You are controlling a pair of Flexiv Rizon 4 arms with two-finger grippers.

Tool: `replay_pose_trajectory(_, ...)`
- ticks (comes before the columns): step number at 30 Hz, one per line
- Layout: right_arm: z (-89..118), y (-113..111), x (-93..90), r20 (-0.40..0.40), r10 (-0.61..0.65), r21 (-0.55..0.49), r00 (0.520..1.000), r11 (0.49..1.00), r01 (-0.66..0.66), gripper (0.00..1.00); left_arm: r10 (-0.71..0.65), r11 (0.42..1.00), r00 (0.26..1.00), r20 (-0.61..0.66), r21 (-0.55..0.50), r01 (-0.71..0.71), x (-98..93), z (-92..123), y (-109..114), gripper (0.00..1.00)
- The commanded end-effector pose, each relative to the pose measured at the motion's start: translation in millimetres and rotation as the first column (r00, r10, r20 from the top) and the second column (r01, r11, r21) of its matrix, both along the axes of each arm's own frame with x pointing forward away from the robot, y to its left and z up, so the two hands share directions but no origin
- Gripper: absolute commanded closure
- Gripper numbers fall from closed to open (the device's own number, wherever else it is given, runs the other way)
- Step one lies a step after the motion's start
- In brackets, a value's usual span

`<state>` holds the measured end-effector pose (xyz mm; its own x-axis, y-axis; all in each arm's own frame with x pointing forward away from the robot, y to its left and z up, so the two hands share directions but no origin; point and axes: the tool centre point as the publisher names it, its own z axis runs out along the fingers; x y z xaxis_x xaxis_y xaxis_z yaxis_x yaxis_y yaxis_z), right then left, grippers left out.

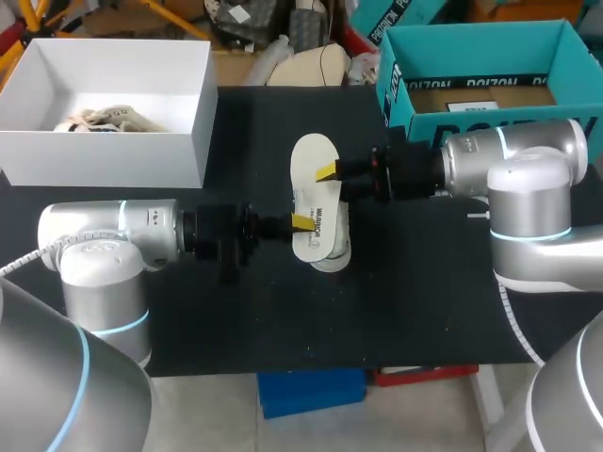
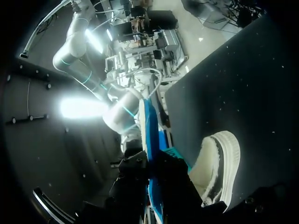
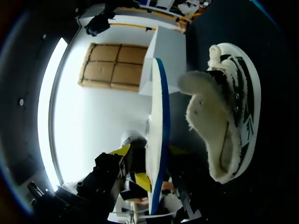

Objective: Take the shoe out of the shoebox, open the shoe tongue, remove and reinsert the insole, then place the shoe into the shoebox

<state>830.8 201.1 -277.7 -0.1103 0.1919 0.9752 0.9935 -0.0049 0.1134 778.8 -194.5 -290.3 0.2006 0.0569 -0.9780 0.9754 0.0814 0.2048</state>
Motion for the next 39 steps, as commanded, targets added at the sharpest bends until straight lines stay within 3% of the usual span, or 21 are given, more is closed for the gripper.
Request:
replay_pose_trajectory(1,-6.4,6.9,3.3,-0.002,0.000,0.004,1.000,1.000,0.000,0.63,0.004,1.000,1.000,0.003,0.002,-0.004,-1.0,-0.3,-0.6,1.00)
replay_pose_trajectory(8,-8.4,8.4,5.4,-0.005,-0.005,0.006,1.000,1.000,0.005,0.67,0.004,1.000,1.000,0.003,0.002,-0.004,-1.0,-0.3,-0.6,1.00)
replay_pose_trajectory(11,-9.0,7.5,7.6,-0.004,-0.007,0.004,1.000,1.000,0.007,0.82,0.004,1.000,1.000,0.003,0.002,-0.004,-1.0,-0.3,-0.6,1.00)
replay_pose_trajectory(12,-9.1,7.7,8.5,0.001,-0.003,0.010,1.000,1.000,0.003,1.00,0.004,1.000,1.000,0.003,0.002,-0.004,-1.0,-0.3,-0.6,1.00)
replay_pose_trajectory(25,-9.1,7.7,8.5,0.001,-0.003,0.010,1.000,1.000,0.003,1.00,0.004,1.000,1.000,0.003,0.002,-0.004,-1.0,-0.3,-0.6,1.00)
replay_pose_trajectory(26,-9.1,7.7,8.5,0.001,-0.003,0.010,1.000,1.000,0.003,1.00,0.022,0.999,1.000,0.015,0.034,-0.022,-0.8,2.3,1.0,0.79)
replay_pose_trajectory(27,-9.1,7.7,8.5,0.001,-0.003,0.010,1.000,1.000,0.003,1.00,0.040,0.996,0.998,0.039,0.079,-0.043,0.7,5.2,4.5,0.00)
replay_pose_trajectory(33,-9.1,7.7,8.5,0.001,-0.003,0.010,1.000,1.000,0.003,1.00,0.137,0.945,0.982,0.133,0.278,-0.170,10.7,27.7,41.8,0.00)
replay_pose_trajectory(35,-9.1,7.7,8.5,0.001,-0.003,0.010,1.000,1.000,0.003,1.00,0.166,0.891,0.973,0.160,0.397,-0.217,13.4,34.5,48.9,0.00)
replay_pose_trajectory(39,-9.1,7.7,8.5,0.001,-0.003,0.010,1.000,1.000,0.003,1.00,0.165,0.796,0.955,0.248,0.538,-0.278,16.6,50.0,48.6,0.00)
